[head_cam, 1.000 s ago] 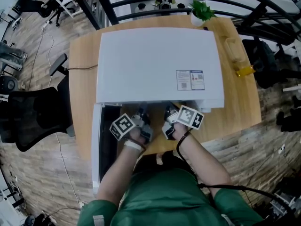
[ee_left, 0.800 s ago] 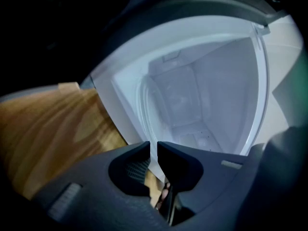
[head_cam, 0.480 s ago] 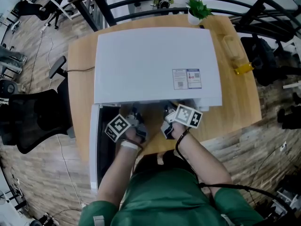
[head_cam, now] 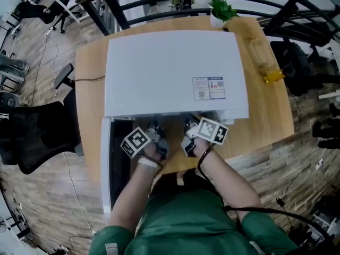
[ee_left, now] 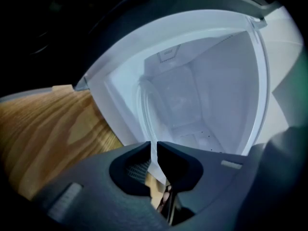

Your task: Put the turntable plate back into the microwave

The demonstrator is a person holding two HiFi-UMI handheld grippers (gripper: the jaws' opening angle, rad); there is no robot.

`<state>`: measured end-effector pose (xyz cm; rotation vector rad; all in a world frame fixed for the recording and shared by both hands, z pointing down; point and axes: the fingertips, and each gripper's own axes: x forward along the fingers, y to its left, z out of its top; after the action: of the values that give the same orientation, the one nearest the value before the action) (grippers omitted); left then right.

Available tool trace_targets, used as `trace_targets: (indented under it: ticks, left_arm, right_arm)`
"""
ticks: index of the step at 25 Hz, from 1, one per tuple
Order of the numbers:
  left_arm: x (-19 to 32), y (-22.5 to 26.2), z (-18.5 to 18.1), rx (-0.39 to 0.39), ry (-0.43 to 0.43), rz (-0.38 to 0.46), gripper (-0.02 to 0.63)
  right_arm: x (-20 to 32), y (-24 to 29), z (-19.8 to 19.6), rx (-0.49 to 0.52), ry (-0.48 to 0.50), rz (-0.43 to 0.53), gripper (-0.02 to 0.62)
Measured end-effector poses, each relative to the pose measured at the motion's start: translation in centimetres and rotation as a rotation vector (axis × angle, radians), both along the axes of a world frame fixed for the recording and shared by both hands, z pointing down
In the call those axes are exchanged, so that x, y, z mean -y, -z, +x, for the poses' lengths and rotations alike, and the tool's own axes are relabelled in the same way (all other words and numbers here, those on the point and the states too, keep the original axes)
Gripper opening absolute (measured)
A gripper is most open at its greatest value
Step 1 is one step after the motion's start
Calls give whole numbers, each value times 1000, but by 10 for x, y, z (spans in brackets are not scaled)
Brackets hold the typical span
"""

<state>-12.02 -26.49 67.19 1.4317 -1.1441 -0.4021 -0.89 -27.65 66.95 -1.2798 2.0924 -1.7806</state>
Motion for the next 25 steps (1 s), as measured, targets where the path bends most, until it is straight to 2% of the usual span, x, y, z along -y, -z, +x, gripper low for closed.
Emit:
trace_targets:
  ticks: [7, 10, 13, 18, 25]
  left_arm:
    - [-7, -3, 10, 7, -26, -18, 46]
    - [-13, 0, 15, 10, -44, -12, 46]
    - [-25, 7, 24, 40, -98, 9, 46]
    - [-49, 34, 50, 162, -242, 89, 44]
    - [-63, 105, 61, 447, -374, 309, 44]
  right_arm:
    - [1, 3, 10, 11, -16, 2, 17]
    - [-5, 7, 7, 18, 6, 18, 17]
    - [-17, 14, 4, -9, 53, 55, 15]
    - [-38, 39, 2, -141, 171, 180, 6]
    - [-59, 100, 11, -382, 272, 431, 6]
